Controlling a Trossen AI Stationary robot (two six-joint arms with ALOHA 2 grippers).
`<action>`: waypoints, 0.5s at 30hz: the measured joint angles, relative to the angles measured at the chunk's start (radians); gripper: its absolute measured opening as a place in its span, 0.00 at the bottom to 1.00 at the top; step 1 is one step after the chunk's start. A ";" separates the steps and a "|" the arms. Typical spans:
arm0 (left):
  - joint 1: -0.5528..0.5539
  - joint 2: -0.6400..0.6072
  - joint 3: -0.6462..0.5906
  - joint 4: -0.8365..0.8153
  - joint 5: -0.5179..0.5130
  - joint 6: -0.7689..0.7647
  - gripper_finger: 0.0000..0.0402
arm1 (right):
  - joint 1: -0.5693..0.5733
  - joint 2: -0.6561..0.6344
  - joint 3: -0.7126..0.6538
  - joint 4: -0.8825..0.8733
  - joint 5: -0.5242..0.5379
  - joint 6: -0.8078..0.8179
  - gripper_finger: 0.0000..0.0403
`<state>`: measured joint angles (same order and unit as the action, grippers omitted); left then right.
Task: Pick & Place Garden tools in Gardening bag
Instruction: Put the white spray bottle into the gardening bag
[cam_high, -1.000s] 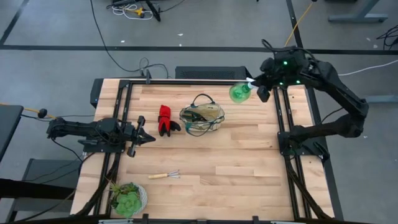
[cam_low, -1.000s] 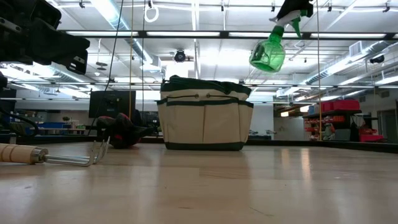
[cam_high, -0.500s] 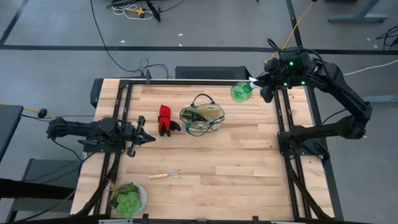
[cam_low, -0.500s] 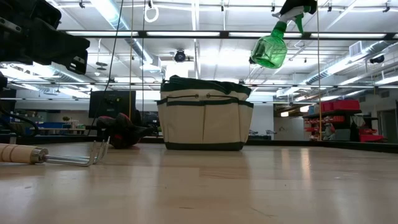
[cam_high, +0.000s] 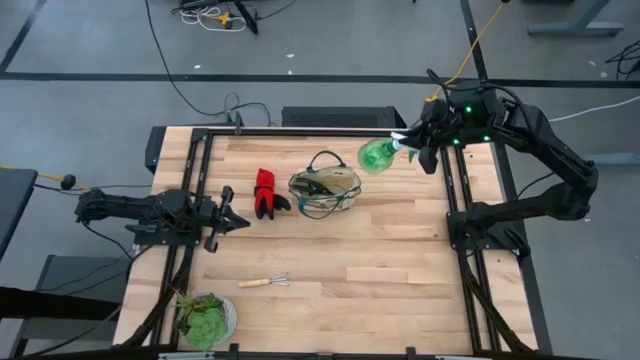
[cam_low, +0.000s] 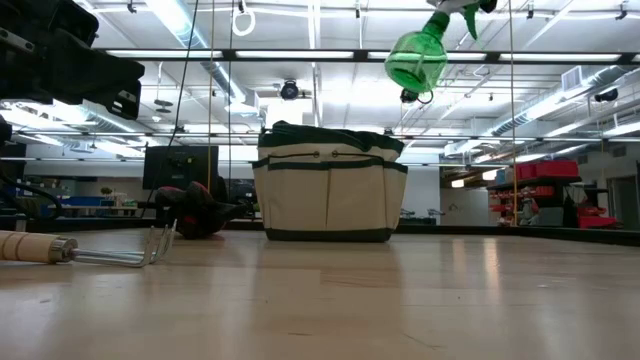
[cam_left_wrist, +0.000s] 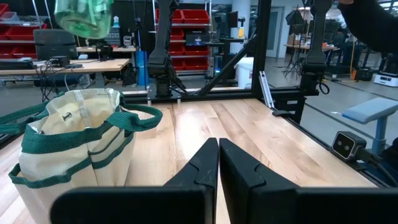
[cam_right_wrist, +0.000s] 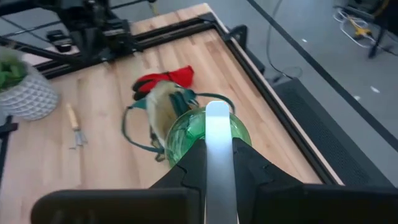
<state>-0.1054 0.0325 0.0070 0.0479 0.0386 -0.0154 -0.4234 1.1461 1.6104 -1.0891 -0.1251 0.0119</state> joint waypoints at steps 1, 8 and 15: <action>0.000 0.000 0.000 0.000 0.000 0.000 0.05 | 0.012 0.000 0.000 0.005 0.000 0.001 0.11; 0.000 0.000 0.000 0.000 0.000 0.000 0.05 | 0.089 0.000 0.000 0.042 0.000 0.010 0.11; 0.000 0.000 0.000 0.000 0.000 0.000 0.05 | 0.159 0.000 0.000 0.082 0.001 0.010 0.11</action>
<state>-0.1051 0.0326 0.0070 0.0479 0.0383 -0.0154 -0.2649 1.1465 1.6104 -1.0074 -0.1242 0.0216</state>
